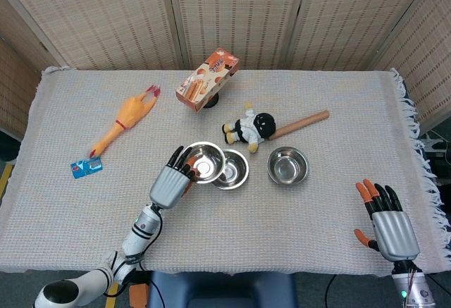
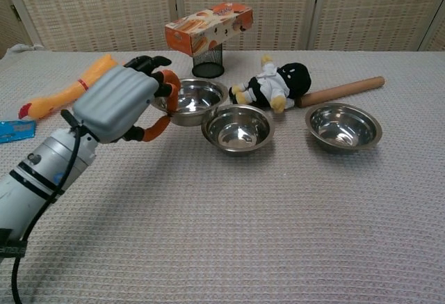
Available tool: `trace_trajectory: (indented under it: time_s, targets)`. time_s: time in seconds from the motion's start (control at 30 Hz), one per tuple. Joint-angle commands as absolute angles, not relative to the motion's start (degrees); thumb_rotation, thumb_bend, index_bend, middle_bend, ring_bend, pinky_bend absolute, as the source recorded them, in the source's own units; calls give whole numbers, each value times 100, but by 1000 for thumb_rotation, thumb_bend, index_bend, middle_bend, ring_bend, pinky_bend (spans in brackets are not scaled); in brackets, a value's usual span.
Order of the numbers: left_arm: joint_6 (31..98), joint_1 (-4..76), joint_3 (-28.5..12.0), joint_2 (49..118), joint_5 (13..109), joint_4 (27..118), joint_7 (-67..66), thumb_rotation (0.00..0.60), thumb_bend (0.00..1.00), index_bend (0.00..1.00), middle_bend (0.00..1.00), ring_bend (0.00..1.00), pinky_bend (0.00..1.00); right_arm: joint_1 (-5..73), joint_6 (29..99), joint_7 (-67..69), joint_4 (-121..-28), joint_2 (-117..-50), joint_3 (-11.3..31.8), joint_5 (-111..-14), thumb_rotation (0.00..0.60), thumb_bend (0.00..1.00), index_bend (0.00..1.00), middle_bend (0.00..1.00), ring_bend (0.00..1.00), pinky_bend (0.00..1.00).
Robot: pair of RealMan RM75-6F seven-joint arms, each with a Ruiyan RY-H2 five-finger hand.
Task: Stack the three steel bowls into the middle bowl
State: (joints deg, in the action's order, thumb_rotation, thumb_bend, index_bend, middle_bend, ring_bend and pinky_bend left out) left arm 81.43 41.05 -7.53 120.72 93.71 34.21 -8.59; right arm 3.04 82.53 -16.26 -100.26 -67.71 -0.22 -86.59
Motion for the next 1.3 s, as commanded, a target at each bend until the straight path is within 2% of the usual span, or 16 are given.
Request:
trace_trajectory:
  time_s: [0.03,0.07,0.1,0.2,0.23,0.3,0.43,0.53,0.67,0.87,0.93,1.07,1.3]
  targets:
    - [7712,4436,-815,12401,9295,3294,-1076,600,454,732,259,90,146,294,8276,-1569,-10043,-6728,-5,-8648,600,107,0,0,0,0]
    - [7569,4506,-848,12485,9238,3213,-1161,600,454,699,251,86,146,289,8292,-1539,-10049,-6711,3,-8649,600,107,0,0,0,0]
    - [7447,4545,-864,12529,9191,3166,-1231,600,454,610,229,72,145,286,8302,-1519,-10052,-6700,7,-8651,600,107,0,0,0,0]
    - [7225,4602,-882,12532,9092,3214,-1440,600,454,182,142,10,134,274,8327,-1461,-10064,-6662,7,-8670,600,107,0,0,0,0]
    - [7237,4599,-880,12509,9086,3270,-1479,600,455,73,122,2,132,272,8334,-1451,-10065,-6654,7,-8676,600,107,0,0,0,0]
    - [7262,4562,-860,12414,9069,3502,-1549,600,455,0,96,0,131,264,8346,-1434,-10069,-6642,6,-8684,600,107,0,0,0,0]
    - [7269,4419,-763,12047,9052,4316,-1888,600,455,0,52,0,129,259,8353,-1457,-10079,-6643,0,-8700,600,107,0,0,0,0]
    - [7245,4213,-637,11556,9009,5344,-2312,600,453,0,43,0,129,277,8326,-1504,-10056,-6677,13,-8688,600,107,0,0,0,0]
    - [7326,3851,-444,10712,8925,6865,-2936,600,452,0,41,0,128,381,8174,-1594,-9943,-6808,70,-8616,600,107,0,0,0,0]
    - [7927,2975,93,9310,8820,8231,-3242,600,449,0,33,0,127,998,7472,-1998,-9598,-7301,341,-8547,600,107,0,0,0,0]
    - [8198,2670,249,8948,8788,8358,-3116,600,448,0,33,0,123,1256,7187,-2189,-9432,-7513,470,-8459,600,107,21,0,0,0]
    - [8780,2036,408,8364,8627,8389,-2588,600,448,0,34,0,120,1793,6635,-2578,-8919,-8091,756,-8148,600,116,177,0,0,0]
    - [9266,1489,383,8085,8607,8061,-1709,600,449,0,34,0,119,2417,6077,-2898,-7953,-9011,1027,-7647,600,193,330,0,0,0]
